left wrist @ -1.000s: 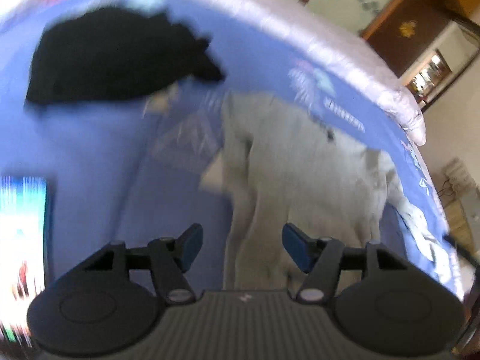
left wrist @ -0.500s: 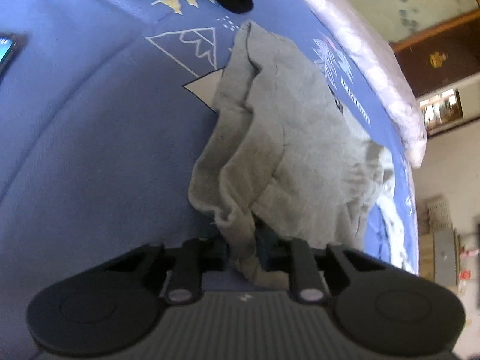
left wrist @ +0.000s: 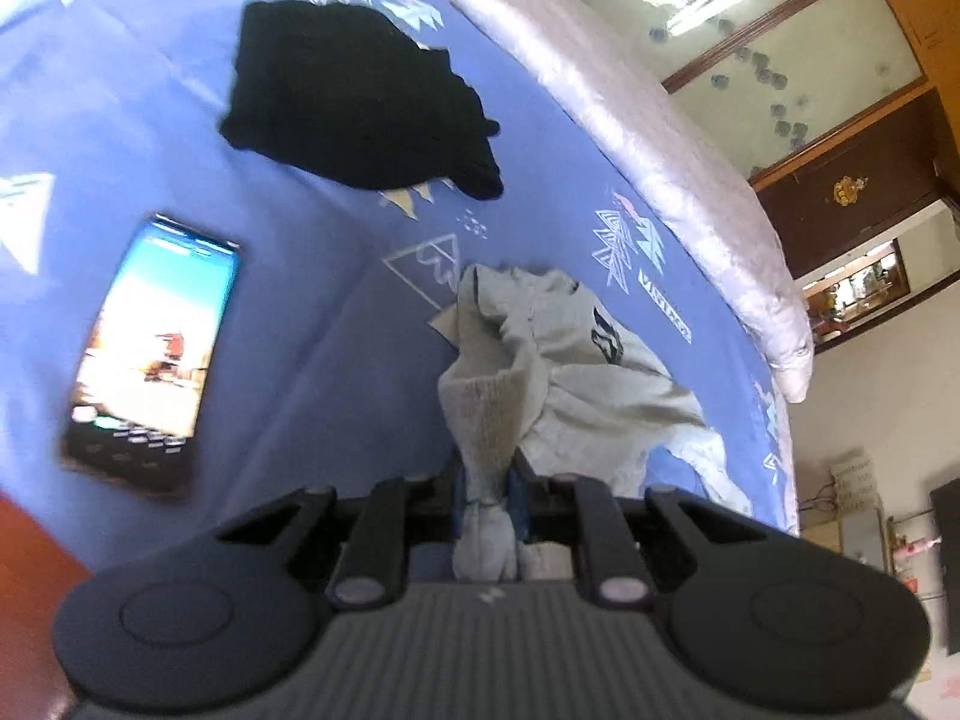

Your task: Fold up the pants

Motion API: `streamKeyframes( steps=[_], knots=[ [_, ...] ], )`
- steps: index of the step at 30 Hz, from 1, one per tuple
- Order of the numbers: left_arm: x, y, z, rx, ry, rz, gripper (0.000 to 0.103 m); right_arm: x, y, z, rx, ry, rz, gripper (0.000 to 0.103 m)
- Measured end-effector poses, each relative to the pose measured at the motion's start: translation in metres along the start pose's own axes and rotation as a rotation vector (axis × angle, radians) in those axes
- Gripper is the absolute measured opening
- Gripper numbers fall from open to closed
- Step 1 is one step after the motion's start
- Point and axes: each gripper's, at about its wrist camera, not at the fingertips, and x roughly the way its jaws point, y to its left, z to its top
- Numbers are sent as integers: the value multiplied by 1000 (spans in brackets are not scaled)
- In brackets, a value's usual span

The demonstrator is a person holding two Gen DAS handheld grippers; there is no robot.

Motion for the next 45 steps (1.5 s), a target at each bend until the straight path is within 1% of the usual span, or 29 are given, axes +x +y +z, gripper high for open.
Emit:
streamKeyframes(
  steps=[2, 5, 6, 8, 9, 11, 13, 15, 17, 19, 22, 24, 28, 31, 33, 34, 35, 36, 37, 38, 39, 41, 43, 44, 45],
  knots=[
    [-4, 7, -6, -10, 5, 33, 13, -24, -19, 9, 12, -55, -59, 10],
    [4, 30, -13, -70, 45, 73, 13, -45, -55, 9, 34, -113, -224, 10],
    [9, 37, -15, -100, 67, 81, 13, -48, -67, 8, 56, -118, -280, 10],
    [19, 46, -22, -126, 97, 93, 13, -54, -95, 8, 108, -124, -390, 10],
    [24, 48, -24, -130, 106, 99, 13, -55, -105, 7, 133, -123, -424, 10],
    [28, 50, -28, -126, 117, 110, 13, -55, -121, 5, 182, -104, -462, 10],
    [32, 47, -28, -111, 116, 128, 13, -55, -129, 5, 175, -96, -475, 10],
    [34, 44, -29, -95, 113, 148, 13, -51, -129, 3, 131, -89, -487, 10],
    [34, 43, -31, -95, 114, 153, 13, -47, -123, -1, 117, -87, -489, 10],
    [33, 43, -29, -111, 122, 140, 13, -44, -123, 2, 133, -90, -475, 10],
    [30, 44, -20, -166, 123, 89, 13, -38, -108, 6, 119, -108, -466, 10],
    [31, 42, -11, -186, 113, 63, 13, -35, -103, 9, 102, -102, -455, 10],
    [39, 31, 3, -174, 85, 60, 13, -21, -103, 9, 100, -84, -462, 10],
    [43, 25, 3, -131, 77, 88, 14, -17, -106, 7, 100, -84, -488, 10],
    [46, 28, 0, -101, 82, 125, 14, -14, -113, 2, 106, -67, -508, 11],
    [49, 32, -3, -93, 89, 155, 15, -10, -116, -2, 101, -40, -513, 14],
    [53, 37, -6, -87, 109, 199, 21, -1, -119, -6, 85, 15, -519, 15],
    [58, 42, -9, -89, 140, 244, 23, 9, -124, -9, 62, 75, -535, 17],
    [60, 48, -11, -99, 161, 269, 26, 16, -129, -11, 46, 103, -578, 18],
    [59, 54, -13, -114, 168, 281, 27, 17, -135, -11, 58, 94, -621, 18],
    [54, 60, -13, -126, 153, 295, 27, 14, -144, -8, 115, 68, -637, 18],
    [42, 67, -9, -141, 112, 317, 27, 10, -159, -1, 248, 28, -628, 18],
    [31, 69, 0, -158, 65, 334, 28, 14, -168, 3, 344, 18, -626, 18],
    [27, 67, 6, -152, 42, 341, 28, 18, -173, 4, 398, 35, -599, 20],
    [25, 64, 12, -141, 28, 338, 28, 24, -177, 5, 447, 65, -553, 30]
  ],
)
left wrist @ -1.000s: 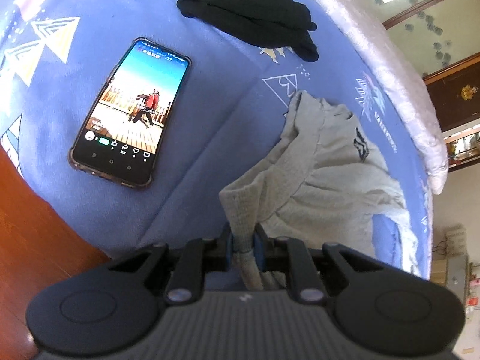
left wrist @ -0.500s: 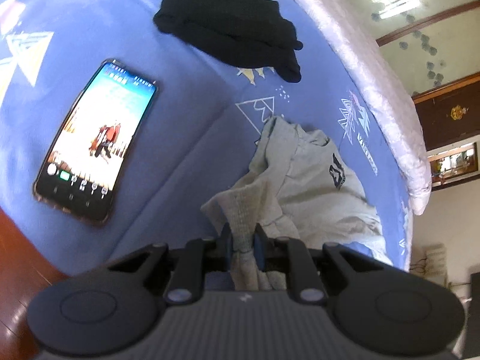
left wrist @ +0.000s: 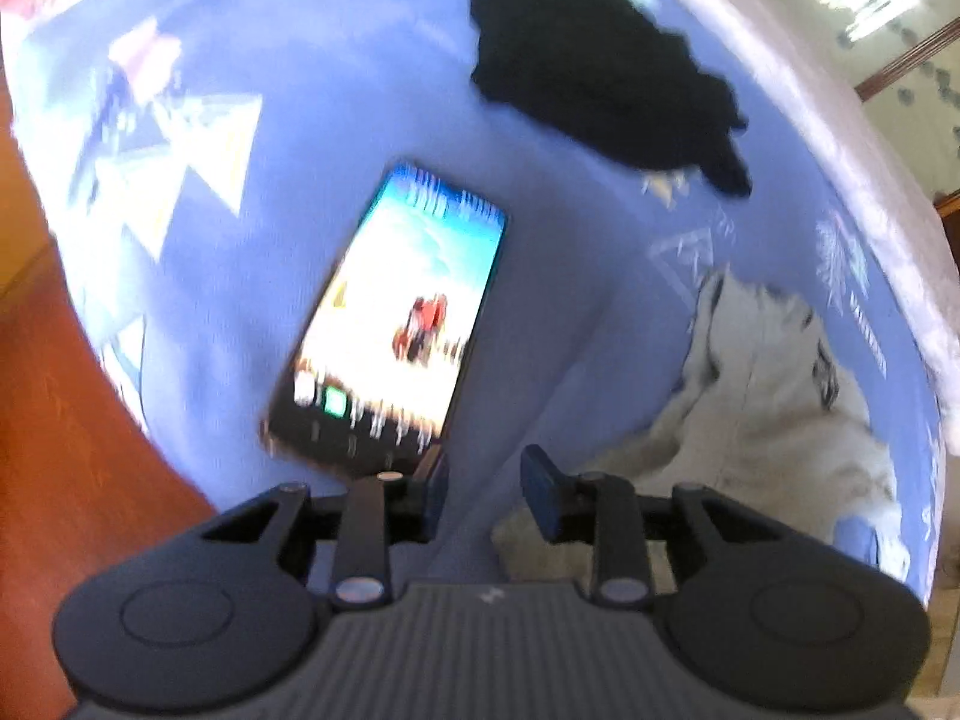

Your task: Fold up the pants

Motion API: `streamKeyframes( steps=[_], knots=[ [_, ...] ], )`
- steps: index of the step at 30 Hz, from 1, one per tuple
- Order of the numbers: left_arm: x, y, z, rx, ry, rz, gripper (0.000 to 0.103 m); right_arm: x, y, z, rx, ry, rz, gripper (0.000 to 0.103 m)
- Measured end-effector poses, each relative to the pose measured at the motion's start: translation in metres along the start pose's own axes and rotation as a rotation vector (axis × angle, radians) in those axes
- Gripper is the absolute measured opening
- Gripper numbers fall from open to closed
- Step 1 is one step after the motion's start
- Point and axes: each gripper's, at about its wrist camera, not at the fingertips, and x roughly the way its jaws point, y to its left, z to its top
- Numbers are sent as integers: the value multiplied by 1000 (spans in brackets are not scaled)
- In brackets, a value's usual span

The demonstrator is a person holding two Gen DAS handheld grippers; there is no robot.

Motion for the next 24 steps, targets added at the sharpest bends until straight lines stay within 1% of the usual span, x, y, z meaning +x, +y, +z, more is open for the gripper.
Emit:
streamKeyframes(
  steps=[1, 2, 3, 5, 6, 8, 10, 12, 14, 15, 17, 18, 19, 20, 22, 24],
  knots=[
    [-2, -7, 5, 17, -15, -13, 28, 5, 4, 0, -8, 42, 26, 40],
    [-3, -16, 8, 40, -23, -29, 28, 12, 12, -1, -67, 102, 42, 63],
    [-2, -28, 11, 72, -26, -48, 28, 16, 22, -3, -166, 149, 35, 70],
    [6, -58, 14, 151, -23, -86, 28, 16, 37, -6, -345, 183, -14, 70],
    [12, -75, 13, 199, -18, -107, 28, 13, 40, -5, -408, 203, -18, 70],
    [28, -110, 8, 300, -4, -136, 28, 2, 37, 0, -482, 252, -13, 70],
    [47, -144, -2, 395, 16, -154, 28, -17, 30, 8, -499, 303, 29, 69],
    [65, -173, -17, 469, 45, -188, 28, -40, 29, 21, -460, 343, 131, 67],
    [82, -196, -32, 528, 74, -211, 28, -51, 43, 29, -399, 347, 240, 64],
    [89, -205, -40, 551, 87, -216, 28, -54, 54, 33, -352, 351, 312, 64],
    [103, -215, -56, 582, 108, -214, 28, -43, 83, 34, -265, 387, 442, 63],
    [110, -217, -63, 589, 122, -205, 28, -30, 103, 30, -206, 413, 502, 64],
    [115, -219, -70, 593, 136, -200, 28, -14, 121, 25, -141, 442, 537, 64],
    [117, -220, -74, 593, 148, -200, 28, 8, 141, 16, -73, 482, 560, 64],
    [119, -216, -80, 589, 156, -196, 29, 54, 179, -9, 4, 574, 562, 64],
    [114, -206, -77, 580, 155, -194, 29, 103, 215, -42, 33, 645, 484, 64]
  ],
)
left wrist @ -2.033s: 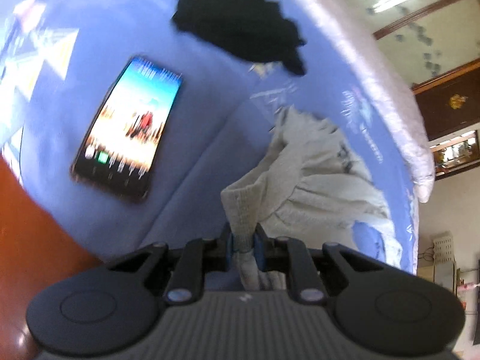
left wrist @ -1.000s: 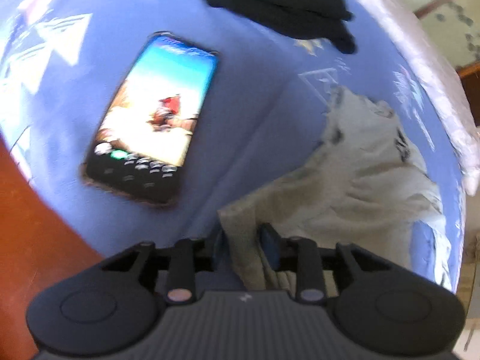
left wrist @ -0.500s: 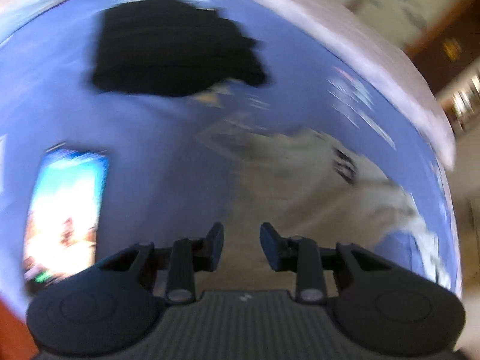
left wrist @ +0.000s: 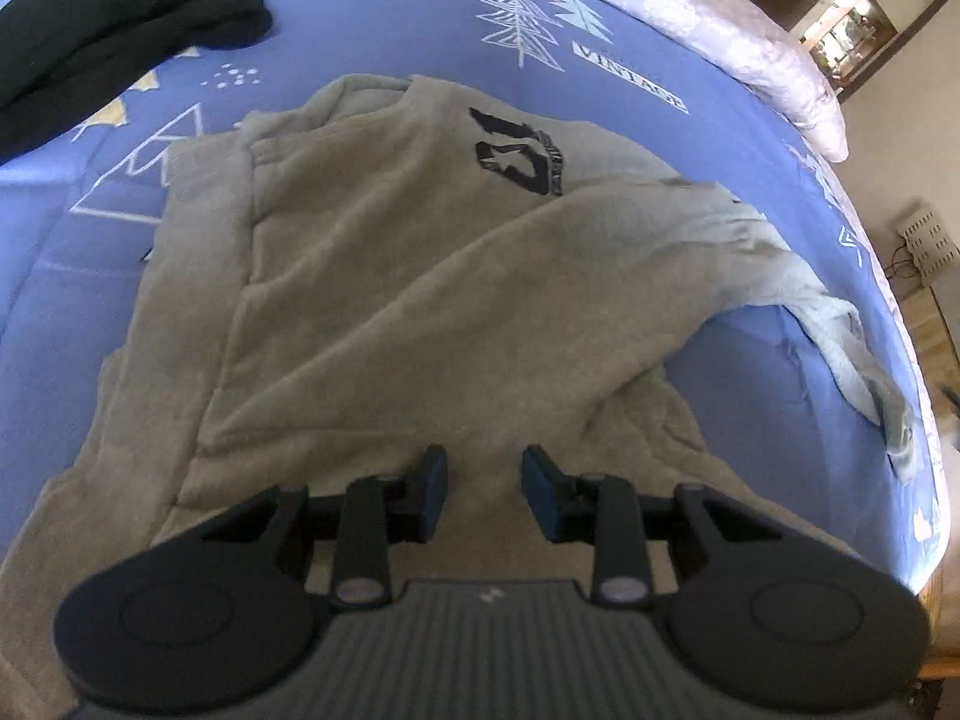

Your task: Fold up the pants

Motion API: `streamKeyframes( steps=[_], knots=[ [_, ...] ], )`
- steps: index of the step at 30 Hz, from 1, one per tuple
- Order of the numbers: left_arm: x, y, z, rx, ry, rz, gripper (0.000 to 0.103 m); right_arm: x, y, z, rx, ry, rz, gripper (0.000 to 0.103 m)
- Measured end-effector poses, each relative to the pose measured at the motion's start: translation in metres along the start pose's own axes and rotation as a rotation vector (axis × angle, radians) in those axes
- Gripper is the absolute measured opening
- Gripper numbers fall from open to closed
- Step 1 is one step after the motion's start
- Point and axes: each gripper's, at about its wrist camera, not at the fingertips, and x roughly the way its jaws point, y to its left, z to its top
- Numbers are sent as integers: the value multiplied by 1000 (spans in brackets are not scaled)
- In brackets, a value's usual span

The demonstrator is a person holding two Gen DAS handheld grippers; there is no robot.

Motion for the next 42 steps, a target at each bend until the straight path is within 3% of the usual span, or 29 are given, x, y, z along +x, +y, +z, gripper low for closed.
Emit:
streamKeyframes(
  steps=[3, 7, 8, 9, 11, 15, 17, 21, 23, 25, 27, 30, 32, 34, 36, 41, 42],
  knots=[
    [-5, 10, -1, -22, 5, 4, 29, 89, 4, 5, 52, 42, -137, 62],
    [-6, 16, 2, -28, 8, 12, 29, 151, 5, 15, 75, 7, -271, 51],
    [-3, 16, 4, -30, 10, 10, 29, 159, 4, 17, 63, 6, -283, 43],
    [-3, 18, 5, -33, 10, 7, 29, 166, 5, 17, 43, -1, -303, 24],
    [-2, 19, 7, -34, 11, 3, 29, 166, 10, 20, 19, 2, -325, 3],
    [-2, 21, 9, -40, 9, -4, 29, 134, 33, 29, -41, -58, -189, 2],
    [-3, 21, 9, -47, 9, -4, 29, 108, 59, 27, -113, -109, -61, 2],
    [-8, 23, 7, -55, 5, 4, 30, 17, 112, 11, -333, -296, 247, 2],
    [-9, 25, 6, -67, 2, 5, 30, -15, 115, 5, -379, -337, 273, 2],
    [-10, 29, 5, -84, 2, -2, 30, -27, 107, 2, -412, -354, 206, 2],
    [-10, 31, 5, -92, 4, -6, 30, -22, 82, 8, -361, -322, 116, 7],
    [-9, 29, 6, -85, 9, 5, 31, 13, 46, 24, -214, -233, -49, 9],
    [-8, 26, 7, -77, 13, 15, 34, 49, 40, 27, -227, -142, -108, 12],
    [-7, 22, 8, -63, 12, 24, 36, 89, 47, 20, -289, -76, -166, 21],
    [-5, 19, 8, -53, 8, 32, 37, 125, 46, 18, -267, -28, -204, 42],
    [-3, 17, 9, -22, 5, 33, 39, 189, 28, 25, -172, 1, -303, 45],
    [-2, 16, 9, -14, 5, 33, 39, 198, 23, 26, -156, 4, -310, 30]
  ],
)
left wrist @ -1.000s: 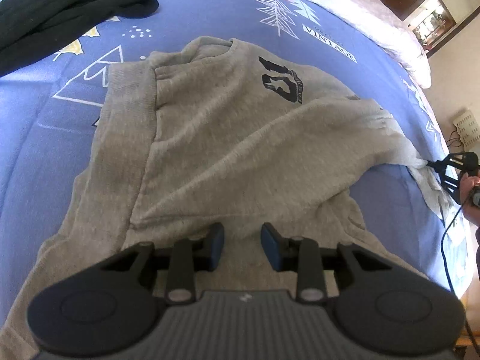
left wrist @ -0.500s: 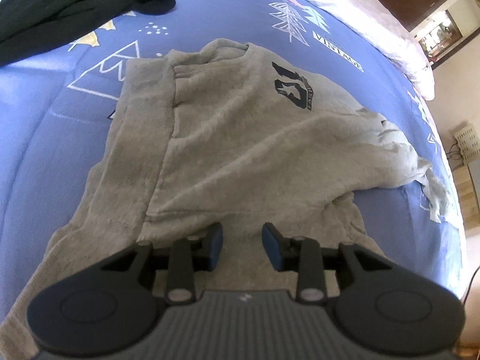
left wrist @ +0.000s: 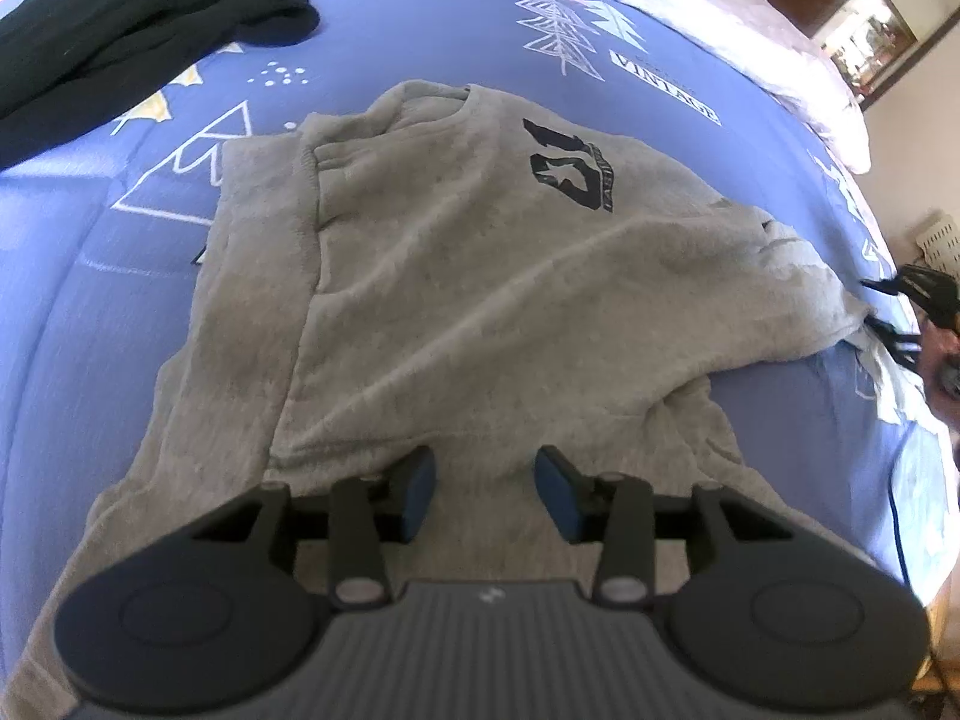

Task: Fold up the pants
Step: 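Grasp the sweatshirt sleeve edge with the right tool and pull it straight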

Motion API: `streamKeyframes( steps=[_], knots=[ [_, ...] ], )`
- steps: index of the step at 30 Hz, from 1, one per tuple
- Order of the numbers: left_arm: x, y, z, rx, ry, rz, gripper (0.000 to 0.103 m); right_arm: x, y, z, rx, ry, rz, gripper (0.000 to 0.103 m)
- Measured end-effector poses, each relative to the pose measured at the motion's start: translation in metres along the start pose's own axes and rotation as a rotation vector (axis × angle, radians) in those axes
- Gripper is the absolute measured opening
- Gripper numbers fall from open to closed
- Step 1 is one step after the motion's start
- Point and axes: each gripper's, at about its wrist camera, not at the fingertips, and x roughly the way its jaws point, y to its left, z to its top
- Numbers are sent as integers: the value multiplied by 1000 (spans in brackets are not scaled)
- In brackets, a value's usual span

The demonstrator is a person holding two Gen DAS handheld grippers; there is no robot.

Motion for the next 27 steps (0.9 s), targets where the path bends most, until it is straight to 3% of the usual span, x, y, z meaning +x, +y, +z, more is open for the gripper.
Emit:
streamKeyframes(
  steps=[1, 2, 5, 9, 11, 13, 15, 21, 23, 25, 27],
  knots=[
    [0, 0, 1, 6, 1, -1, 39, 0, -1, 0, -9, -1, -10, 13],
    [1, 0, 1, 9, 2, -3, 39, 2, 0, 1, -19, -12, -33, 5],
    [1, 2, 3, 11, 6, -11, 38, -27, 21, 6, -109, -124, 69, 5],
    [1, 2, 2, 3, 1, -18, 38, -120, 55, -13, -386, -318, 380, 5],
    [0, 4, 0, -1, -1, -20, 38, -157, 47, -25, -449, -384, 482, 5],
    [-2, 7, -1, -9, -1, -24, 38, -178, 24, -34, -434, -408, 507, 5],
    [-3, 8, -1, -17, 1, -28, 38, -182, -10, -42, -371, -393, 493, 5],
    [-5, 9, 0, -17, 15, -22, 38, -144, -79, -67, -245, -275, 247, 5],
    [-5, 11, 1, -13, 18, -21, 38, -138, -98, -76, -181, -241, 245, 5],
    [-5, 11, 2, -16, 20, -20, 38, -137, -104, -81, -172, -207, 211, 9],
    [-4, 11, 2, -16, 19, -18, 39, -142, -106, -79, -220, -176, 110, 18]
  ],
)
